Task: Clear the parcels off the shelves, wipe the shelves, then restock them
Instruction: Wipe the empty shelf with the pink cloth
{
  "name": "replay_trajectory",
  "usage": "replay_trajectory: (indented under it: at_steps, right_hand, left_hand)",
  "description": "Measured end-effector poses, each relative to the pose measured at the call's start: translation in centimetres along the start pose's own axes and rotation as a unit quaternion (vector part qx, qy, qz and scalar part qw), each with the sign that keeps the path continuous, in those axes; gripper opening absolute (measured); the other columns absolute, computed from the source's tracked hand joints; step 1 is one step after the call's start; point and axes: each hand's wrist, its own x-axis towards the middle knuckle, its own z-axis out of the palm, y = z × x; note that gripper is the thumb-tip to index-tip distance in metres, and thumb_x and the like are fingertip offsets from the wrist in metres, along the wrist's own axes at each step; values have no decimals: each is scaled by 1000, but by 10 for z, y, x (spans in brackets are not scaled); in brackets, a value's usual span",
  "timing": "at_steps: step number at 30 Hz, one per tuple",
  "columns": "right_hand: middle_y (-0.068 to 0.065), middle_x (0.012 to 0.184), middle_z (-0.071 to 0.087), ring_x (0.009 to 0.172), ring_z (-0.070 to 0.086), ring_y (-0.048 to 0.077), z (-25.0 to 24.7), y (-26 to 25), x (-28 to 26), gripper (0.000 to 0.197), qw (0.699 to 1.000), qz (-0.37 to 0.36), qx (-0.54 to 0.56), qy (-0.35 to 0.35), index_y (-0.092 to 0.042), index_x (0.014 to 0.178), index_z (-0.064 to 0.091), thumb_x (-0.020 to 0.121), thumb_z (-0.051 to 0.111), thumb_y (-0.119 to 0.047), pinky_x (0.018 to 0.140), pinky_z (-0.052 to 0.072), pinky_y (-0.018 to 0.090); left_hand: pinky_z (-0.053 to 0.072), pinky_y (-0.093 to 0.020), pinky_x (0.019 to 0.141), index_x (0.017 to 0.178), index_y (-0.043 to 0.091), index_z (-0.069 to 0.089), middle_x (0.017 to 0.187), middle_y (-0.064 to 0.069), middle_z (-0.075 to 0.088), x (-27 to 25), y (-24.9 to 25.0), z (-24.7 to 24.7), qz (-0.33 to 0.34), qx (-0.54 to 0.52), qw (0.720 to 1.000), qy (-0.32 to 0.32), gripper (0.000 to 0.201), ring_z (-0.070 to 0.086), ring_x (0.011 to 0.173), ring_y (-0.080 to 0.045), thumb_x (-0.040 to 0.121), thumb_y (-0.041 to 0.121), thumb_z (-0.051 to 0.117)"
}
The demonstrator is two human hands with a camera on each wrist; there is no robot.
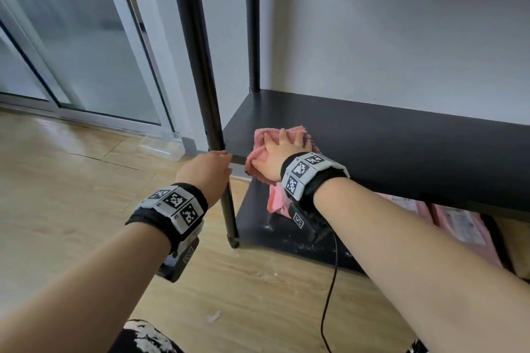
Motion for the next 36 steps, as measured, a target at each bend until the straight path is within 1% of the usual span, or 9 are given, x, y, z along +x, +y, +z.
replay_trajectory:
  at_steps: [3, 7, 10, 13, 17, 21, 30, 33, 36]
  right_hand:
    - [5, 158, -3, 140, -10, 46, 5, -28, 12, 75, 1000, -10, 2, 11, -34, 149, 2, 87, 31, -66, 114, -5, 57]
    - [7, 158, -1, 141, -10, 45, 8, -49, 16, 80, 999, -52, 0, 13, -33, 149, 4, 85, 36, -68, 114, -6, 56]
    - [6, 154, 12, 141, 1, 43, -3, -37, 12, 69, 993, -116, 34, 15, -35, 142, 22, 81, 40, -62, 116, 4, 53]
    - [13, 149, 27, 139, 20, 33, -2, 0, 8, 56, 987, -132, 52, 69, -19, 136, 41, 90, 41, -49, 116, 18, 42]
    - [12, 155, 18, 142, 15, 28, 12, 19, 10, 56, 988, -138, -17, 61, -18, 149, 19, 98, 29, -39, 118, 12, 42]
    - [12, 155, 15, 144, 12, 28, 15, 5, 18, 57, 988, -133, -24, 71, -18, 150, 15, 99, 25, -41, 119, 8, 41]
    - [13, 157, 13, 145, 7, 28, 22, 13, 7, 57, 983, -164, 30, 77, -20, 150, 18, 99, 32, -42, 119, 3, 40]
    - [12, 157, 12, 146, 5, 28, 7, 16, 5, 55, 979, -162, 123, 18, -23, 148, 24, 98, 42, -35, 118, 2, 39]
    - [7, 157, 15, 146, 5, 25, -13, 20, -17, 52, 962, -127, 241, -12, -20, 145, 33, 95, 49, -21, 117, 13, 35]
  left_hand:
    - [50, -40, 85, 106, 13, 61, 120, -5, 61, -4, -14, 0, -24, -16, 999, 15, 24, 59, 104, -29, 96, 21, 40]
    - [49, -40, 89, 119, 12, 57, 124, -7, 57, -8, -19, -4, -46, -18, 998, 31, 29, 56, 110, -28, 97, 19, 39]
    - [48, -41, 90, 122, 15, 57, 124, -6, 57, -9, -14, -4, -43, -42, 995, 78, 31, 54, 112, -28, 96, 16, 39]
    - [45, -39, 99, 135, 20, 48, 137, 0, 50, -3, 0, 0, 17, -50, 994, 96, 43, 48, 123, -23, 94, 9, 43]
    - [25, -29, 112, 148, 16, 26, 155, 2, 23, 9, 20, 9, 40, 5, 998, 52, 51, 23, 142, -17, 98, 19, 39]
    - [16, -30, 116, 150, 8, 14, 157, -6, 15, 23, 24, 12, 19, 19, 1000, 10, 53, 14, 145, -20, 102, 27, 28]
    - [18, -31, 116, 150, 12, 15, 158, -3, 12, 21, 25, 10, 6, 26, 1000, -13, 52, 12, 145, -18, 101, 21, 31]
    - [23, -34, 116, 146, 11, 26, 156, -5, 18, 21, 24, 0, -5, -18, 999, -43, 48, 18, 144, -21, 100, 20, 33]
    - [32, -37, 111, 138, 11, 42, 151, -4, 32, 14, 31, -24, -19, -57, 997, -46, 42, 31, 138, -23, 96, 11, 39]
